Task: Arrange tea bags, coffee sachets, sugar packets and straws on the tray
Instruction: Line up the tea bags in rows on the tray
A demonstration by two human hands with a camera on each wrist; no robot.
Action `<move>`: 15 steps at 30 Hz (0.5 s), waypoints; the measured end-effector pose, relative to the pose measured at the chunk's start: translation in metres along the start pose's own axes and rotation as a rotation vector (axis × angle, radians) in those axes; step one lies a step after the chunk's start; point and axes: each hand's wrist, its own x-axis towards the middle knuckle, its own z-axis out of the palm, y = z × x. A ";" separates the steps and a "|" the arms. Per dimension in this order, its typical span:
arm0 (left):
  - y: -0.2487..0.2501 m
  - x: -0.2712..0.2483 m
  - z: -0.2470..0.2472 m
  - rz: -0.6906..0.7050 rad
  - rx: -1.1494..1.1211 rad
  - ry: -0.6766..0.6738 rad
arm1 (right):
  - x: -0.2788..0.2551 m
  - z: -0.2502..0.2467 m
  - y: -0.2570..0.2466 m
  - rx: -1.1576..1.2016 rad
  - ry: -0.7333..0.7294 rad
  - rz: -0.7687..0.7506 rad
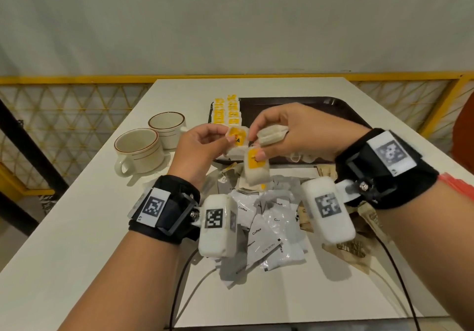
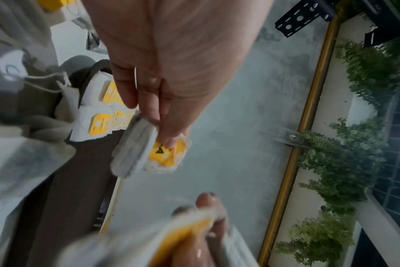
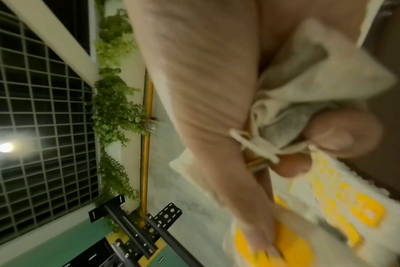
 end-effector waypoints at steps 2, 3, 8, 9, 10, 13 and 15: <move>0.001 -0.002 0.003 -0.004 -0.015 -0.042 | 0.007 0.011 0.005 0.058 0.146 -0.024; 0.001 -0.003 0.004 -0.004 -0.025 -0.055 | 0.010 0.016 0.008 0.070 0.218 -0.029; 0.002 -0.004 0.004 -0.011 -0.047 -0.071 | 0.017 0.030 0.018 0.217 0.381 -0.021; 0.002 -0.003 0.004 -0.012 -0.043 -0.076 | 0.017 0.030 0.018 0.246 0.389 -0.014; 0.002 -0.004 0.004 -0.012 -0.040 -0.081 | 0.017 0.031 0.018 0.270 0.389 -0.003; 0.003 -0.004 0.004 -0.021 -0.051 -0.100 | 0.019 0.031 0.017 0.310 0.378 0.024; 0.004 -0.005 0.004 -0.040 -0.093 -0.123 | 0.020 0.030 0.018 0.362 0.351 0.041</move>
